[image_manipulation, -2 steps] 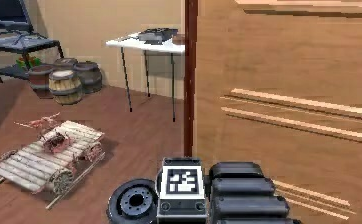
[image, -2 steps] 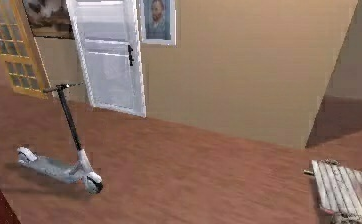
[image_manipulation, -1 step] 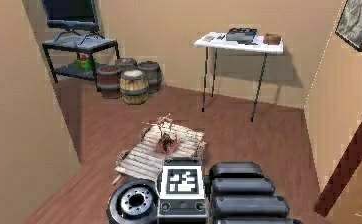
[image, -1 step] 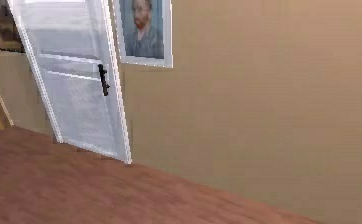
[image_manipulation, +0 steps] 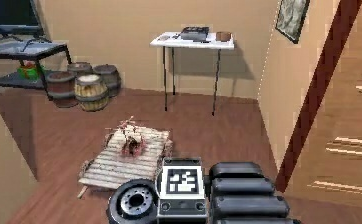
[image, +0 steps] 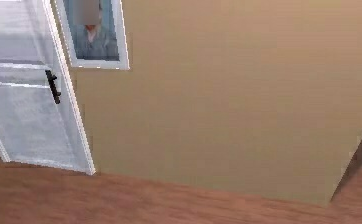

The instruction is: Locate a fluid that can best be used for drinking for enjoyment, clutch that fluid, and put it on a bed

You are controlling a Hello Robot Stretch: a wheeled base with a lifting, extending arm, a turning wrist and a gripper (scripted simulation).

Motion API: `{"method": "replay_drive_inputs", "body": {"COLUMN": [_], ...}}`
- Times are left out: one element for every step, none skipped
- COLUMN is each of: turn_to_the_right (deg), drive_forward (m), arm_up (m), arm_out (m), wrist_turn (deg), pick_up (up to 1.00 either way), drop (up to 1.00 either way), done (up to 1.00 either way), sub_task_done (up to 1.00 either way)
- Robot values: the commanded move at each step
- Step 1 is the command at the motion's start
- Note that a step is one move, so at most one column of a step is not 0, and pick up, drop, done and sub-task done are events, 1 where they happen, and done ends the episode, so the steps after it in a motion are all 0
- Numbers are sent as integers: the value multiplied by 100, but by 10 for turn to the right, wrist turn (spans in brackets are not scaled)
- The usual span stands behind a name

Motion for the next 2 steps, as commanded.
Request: {"method": "replay_drive_inputs", "body": {"turn_to_the_right": [0,-450], "drive_forward": [20,0], "arm_up": [0,0], "arm_out": [0,0], "wrist_turn": [0,0], "pick_up": [0,0], "drop": [0,0], "done": [0,0], "sub_task_done": [0,0]}}
